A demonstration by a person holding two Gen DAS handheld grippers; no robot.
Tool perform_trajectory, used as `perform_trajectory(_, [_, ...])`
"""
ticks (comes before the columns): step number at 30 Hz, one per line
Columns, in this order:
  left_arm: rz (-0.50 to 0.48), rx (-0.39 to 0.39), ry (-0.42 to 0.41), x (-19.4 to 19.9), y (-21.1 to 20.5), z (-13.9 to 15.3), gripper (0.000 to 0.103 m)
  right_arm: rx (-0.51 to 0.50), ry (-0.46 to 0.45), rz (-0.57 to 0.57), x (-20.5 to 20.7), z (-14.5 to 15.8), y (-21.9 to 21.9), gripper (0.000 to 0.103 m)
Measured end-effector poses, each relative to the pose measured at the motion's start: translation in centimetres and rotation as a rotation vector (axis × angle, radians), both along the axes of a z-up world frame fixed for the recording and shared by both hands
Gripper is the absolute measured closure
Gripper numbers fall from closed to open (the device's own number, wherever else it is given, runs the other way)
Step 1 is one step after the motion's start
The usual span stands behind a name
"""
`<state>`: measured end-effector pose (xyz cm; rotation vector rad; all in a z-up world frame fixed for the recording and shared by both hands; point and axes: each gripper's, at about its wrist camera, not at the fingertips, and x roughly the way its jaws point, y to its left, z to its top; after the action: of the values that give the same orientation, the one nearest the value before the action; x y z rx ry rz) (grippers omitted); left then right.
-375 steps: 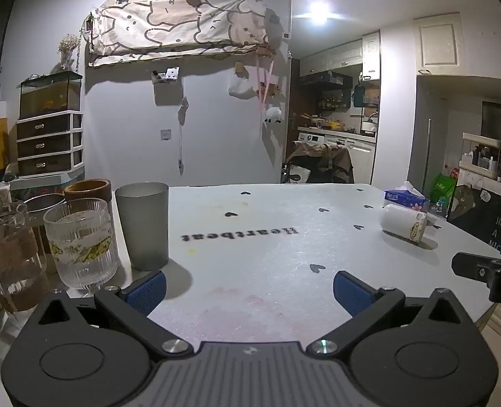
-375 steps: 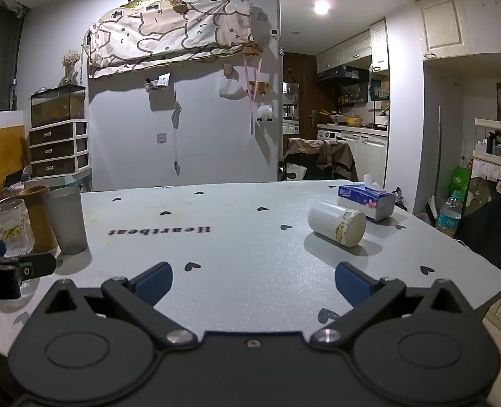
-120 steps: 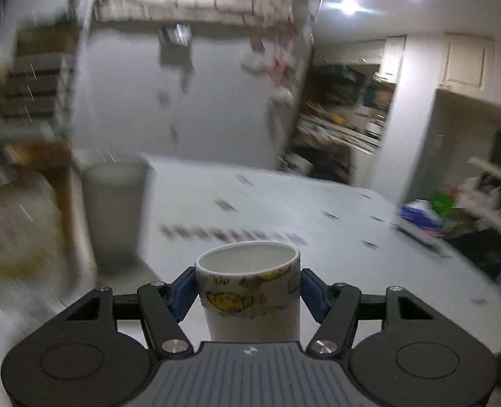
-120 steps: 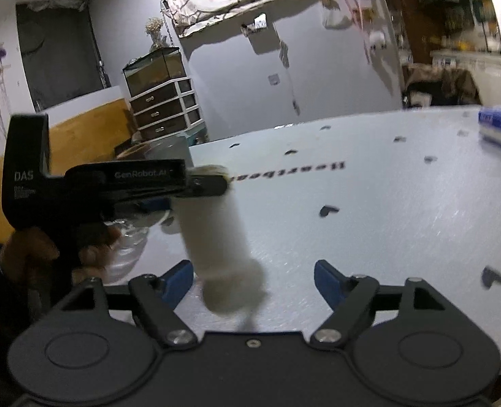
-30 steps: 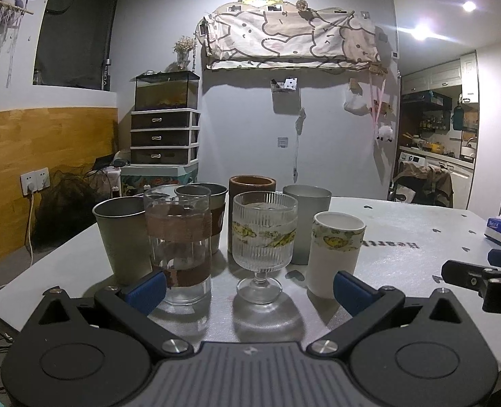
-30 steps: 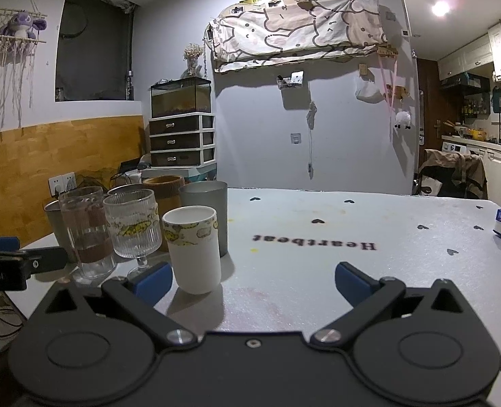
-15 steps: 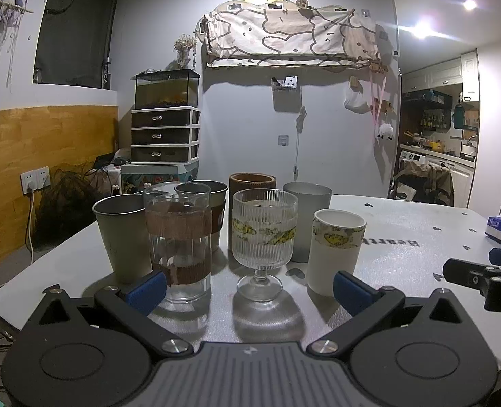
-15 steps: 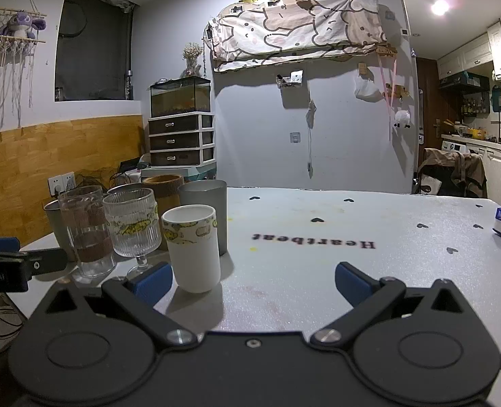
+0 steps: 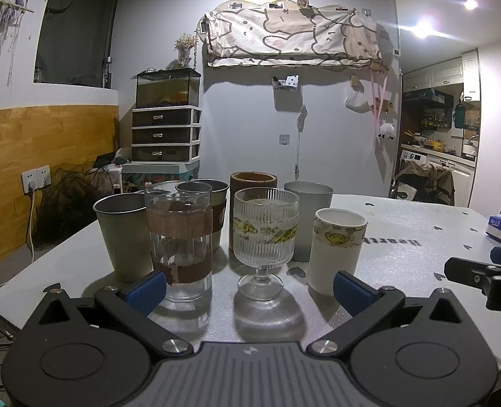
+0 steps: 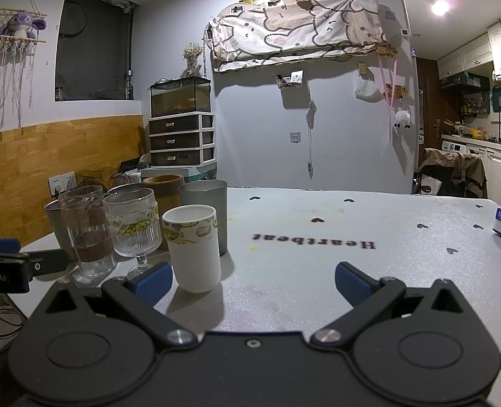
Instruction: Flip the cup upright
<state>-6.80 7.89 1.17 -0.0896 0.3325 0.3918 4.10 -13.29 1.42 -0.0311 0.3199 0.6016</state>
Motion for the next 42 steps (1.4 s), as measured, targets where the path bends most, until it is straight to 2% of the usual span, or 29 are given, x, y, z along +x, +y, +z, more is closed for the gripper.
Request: perform_trajectory(42, [0.005, 0.001, 0.0, -0.13, 0.27, -0.1, 0.0, 0.003, -0.015, -0.016, 0.06, 0.97, -0.87, 0.0])
